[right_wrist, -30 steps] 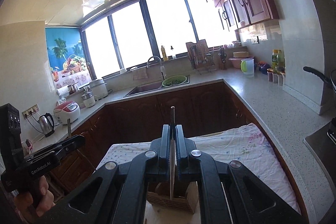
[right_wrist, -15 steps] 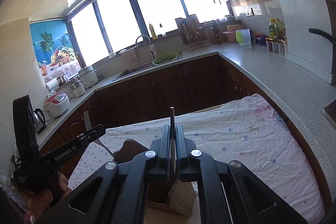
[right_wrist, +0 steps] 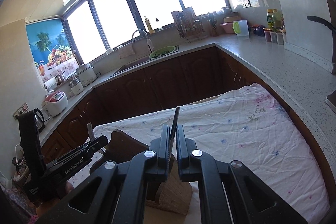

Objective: Organize utensils
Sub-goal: 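Carry the fork and chopstick into the wooden holder and open both tools, then grasp a wooden chopstick with the left tool while the right tool grasps the ladle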

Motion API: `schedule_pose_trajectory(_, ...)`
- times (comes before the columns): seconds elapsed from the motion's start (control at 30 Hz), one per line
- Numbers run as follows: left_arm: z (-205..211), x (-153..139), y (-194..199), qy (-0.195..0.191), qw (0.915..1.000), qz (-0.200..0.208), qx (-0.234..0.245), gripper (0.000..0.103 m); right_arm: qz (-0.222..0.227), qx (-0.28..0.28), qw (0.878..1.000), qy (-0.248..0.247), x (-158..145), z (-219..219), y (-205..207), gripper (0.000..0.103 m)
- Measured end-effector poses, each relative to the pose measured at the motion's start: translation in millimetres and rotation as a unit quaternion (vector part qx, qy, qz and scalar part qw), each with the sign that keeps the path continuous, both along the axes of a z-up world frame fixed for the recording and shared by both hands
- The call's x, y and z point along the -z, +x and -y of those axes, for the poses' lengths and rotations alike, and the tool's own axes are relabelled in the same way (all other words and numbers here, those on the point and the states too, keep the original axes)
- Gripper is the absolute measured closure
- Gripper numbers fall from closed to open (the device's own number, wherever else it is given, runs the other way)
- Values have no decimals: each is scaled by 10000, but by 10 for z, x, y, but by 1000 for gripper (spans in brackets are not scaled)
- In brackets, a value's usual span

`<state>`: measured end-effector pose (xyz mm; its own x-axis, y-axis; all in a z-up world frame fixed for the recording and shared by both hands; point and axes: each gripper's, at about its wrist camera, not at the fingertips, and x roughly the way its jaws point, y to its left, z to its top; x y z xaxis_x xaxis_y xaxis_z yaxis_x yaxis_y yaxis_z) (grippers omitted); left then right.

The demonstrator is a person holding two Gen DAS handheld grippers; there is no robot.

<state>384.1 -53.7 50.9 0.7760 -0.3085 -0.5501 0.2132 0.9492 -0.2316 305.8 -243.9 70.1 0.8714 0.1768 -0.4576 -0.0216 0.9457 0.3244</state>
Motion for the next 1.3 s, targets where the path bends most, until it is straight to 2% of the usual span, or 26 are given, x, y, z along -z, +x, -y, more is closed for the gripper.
schedule_pose_trajectory(0.13, 22, -41, -11, 39, 10000, -4, 33, 80, -16, -10, 10000, 2, -12, -26, -3, 92)
schedule_pose_trajectory(0.17, 16, -65, -34, 28, 10000, 22, 50, 73, -3, -35, 10000, 30, -21, -26, -11, 91)
schedule_pose_trajectory(0.2, 13, -96, -65, 44, 10000, 79, 33, 69, -11, -65, 10000, 52, -36, -26, -20, 83)
schedule_pose_trajectory(0.23, 8, -129, -101, 66, 9999, 148, 4, 60, 20, -111, 9999, 79, -56, -28, -41, 76)
schedule_pose_trajectory(0.27, -4, -163, -139, 71, 9998, 206, -15, 51, 93, -125, 9998, 88, -86, -29, -83, 60)
schedule_pose_trajectory(0.3, -24, -190, -174, 69, 9997, 250, -33, 47, 178, -104, 9998, 79, -121, -29, -132, 47)
schedule_pose_trajectory(0.4, -99, -245, -289, 66, 9995, 290, -77, 38, 408, -48, 9991, 133, -218, 28, -290, 36)
schedule_pose_trajectory(0.47, -179, -260, -380, 15, 9995, 283, -107, 29, 500, -59, 9984, 238, -264, 75, -412, 30)
schedule_pose_trajectory(0.6, -324, -256, -662, 106, 9991, 356, -202, 19, 660, 33, 9974, 285, -301, 166, -704, 17)
schedule_pose_trajectory(0.67, -390, -232, -846, 239, 9984, 420, -283, 12, 664, 64, 9974, 268, -282, 202, -847, 14)
schedule_pose_trajectory(0.77, -522, -150, -1117, 317, 9978, 428, -383, 10, 542, 105, 9982, 249, -195, 252, -1047, 13)
schedule_pose_trajectory(1.0, -850, 180, -1648, 171, 9989, -19, -438, 8, 164, 200, 9996, 65, 115, 274, -1537, 13)
schedule_pose_trajectory(1.17, -975, 401, -1968, 401, 9962, -266, -721, 8, -116, 286, 9994, -134, 356, 261, -1849, 13)
schedule_pose_trajectory(1.3, -1049, 579, -2108, 432, 9949, -529, -737, 8, -342, 314, 9988, -165, 549, 262, -2020, 13)
